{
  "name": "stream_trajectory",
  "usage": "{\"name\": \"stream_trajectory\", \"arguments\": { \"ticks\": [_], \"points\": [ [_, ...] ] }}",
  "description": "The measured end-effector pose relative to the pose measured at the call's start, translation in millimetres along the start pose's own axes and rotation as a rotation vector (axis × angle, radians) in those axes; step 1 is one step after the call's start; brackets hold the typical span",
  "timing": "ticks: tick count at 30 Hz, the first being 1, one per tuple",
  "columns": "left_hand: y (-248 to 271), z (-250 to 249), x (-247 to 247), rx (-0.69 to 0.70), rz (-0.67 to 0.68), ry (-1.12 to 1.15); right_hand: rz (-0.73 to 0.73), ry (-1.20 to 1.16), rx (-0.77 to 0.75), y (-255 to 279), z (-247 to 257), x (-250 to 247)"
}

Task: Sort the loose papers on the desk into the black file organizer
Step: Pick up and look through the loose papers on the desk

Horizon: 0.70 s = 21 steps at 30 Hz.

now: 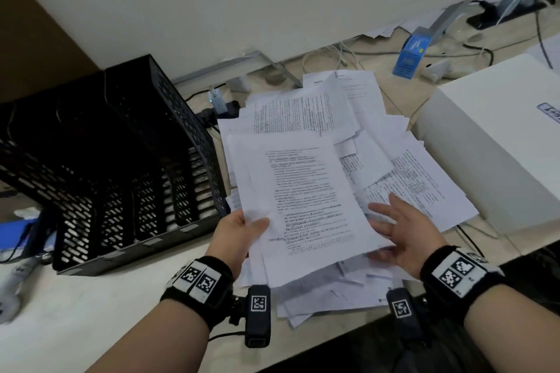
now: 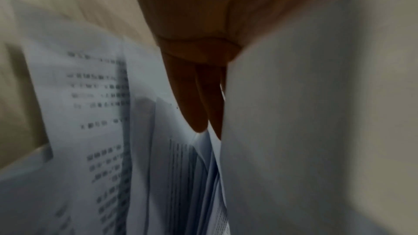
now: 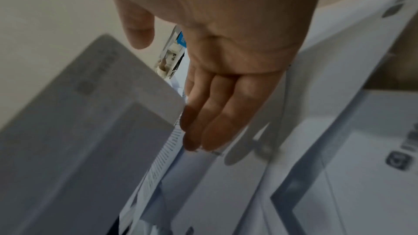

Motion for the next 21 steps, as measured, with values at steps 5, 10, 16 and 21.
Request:
{"name": "stream_trajectory", "arguments": {
  "ticks": [5, 10, 16, 21],
  "points": [
    [2, 1, -7, 0.006, 0.022, 0.024, 0.118, 0.27, 0.007, -12, -8, 17],
    [-5, 8, -21, -0.014, -0.095, 0.083, -0.101, 0.399, -0.198, -20, -1, 17],
    [-12, 8, -29, -0.025, -0.107, 0.114, -0.211, 0.29, -0.281, -22, 8, 9],
    [-13, 9, -26, -0.071, -0.08, 0.121, -0.193, 0.367, -0.319, -24, 12, 18]
  ]
}}
Point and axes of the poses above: each hand's wrist, its own y-axis away from the middle knuckle, its own x-axis out of the palm, z = x × y, the point moved 5 cm from there along -y, towards the middle knuckle, and after that the axes turned 4 degrees about -y, right-handed, at the moved point
